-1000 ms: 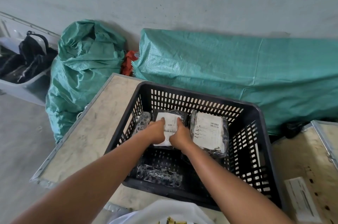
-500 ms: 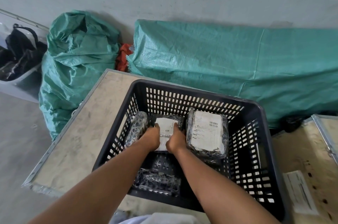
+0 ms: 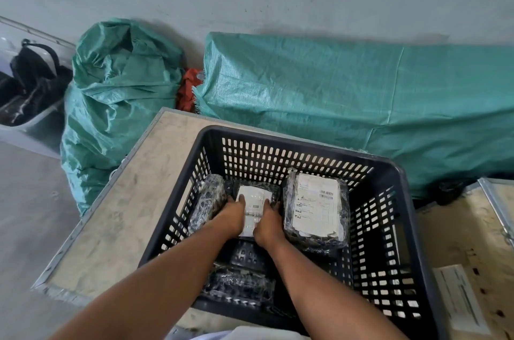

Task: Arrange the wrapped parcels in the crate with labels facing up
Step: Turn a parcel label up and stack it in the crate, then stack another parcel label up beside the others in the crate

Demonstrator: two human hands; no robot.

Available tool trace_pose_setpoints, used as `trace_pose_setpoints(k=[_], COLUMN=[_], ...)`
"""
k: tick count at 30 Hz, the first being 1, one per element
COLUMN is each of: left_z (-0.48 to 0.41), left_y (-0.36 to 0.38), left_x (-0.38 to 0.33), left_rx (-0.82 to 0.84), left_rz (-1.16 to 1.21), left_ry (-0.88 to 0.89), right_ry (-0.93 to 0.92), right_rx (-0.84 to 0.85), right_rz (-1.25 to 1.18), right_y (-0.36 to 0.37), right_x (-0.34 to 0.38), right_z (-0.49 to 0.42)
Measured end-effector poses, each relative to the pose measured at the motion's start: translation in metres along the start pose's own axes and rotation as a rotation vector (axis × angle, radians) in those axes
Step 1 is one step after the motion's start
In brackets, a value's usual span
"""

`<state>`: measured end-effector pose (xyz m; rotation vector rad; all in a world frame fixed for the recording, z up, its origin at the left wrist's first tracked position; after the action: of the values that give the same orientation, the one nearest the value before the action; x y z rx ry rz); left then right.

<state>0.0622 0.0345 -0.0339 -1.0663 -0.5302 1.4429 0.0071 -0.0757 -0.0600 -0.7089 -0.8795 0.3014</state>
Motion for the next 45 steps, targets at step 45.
trace_pose_setpoints(k=[45], left_z=[0.112], left_y=[-0.112], left_x=[0.099], left_rx=[-0.518], left_rz=[0.689], left_ry=[0.209], right_ry=[-0.456], right_rx=[-0.001], right_rz=[-0.412], right_y=[-0.065], right_x=[0.068], right_z=[0.059])
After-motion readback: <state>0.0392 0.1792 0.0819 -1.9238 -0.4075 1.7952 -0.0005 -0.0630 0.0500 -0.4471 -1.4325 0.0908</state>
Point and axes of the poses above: each hand's wrist, its own z-axis away from the middle knuckle, its own y-axis out of the palm, x = y × z, the point moved 4 cm from there along -z, towards the middle knuckle, and after that the axes turned 9 degrees about -x, right-handed, at the moved point
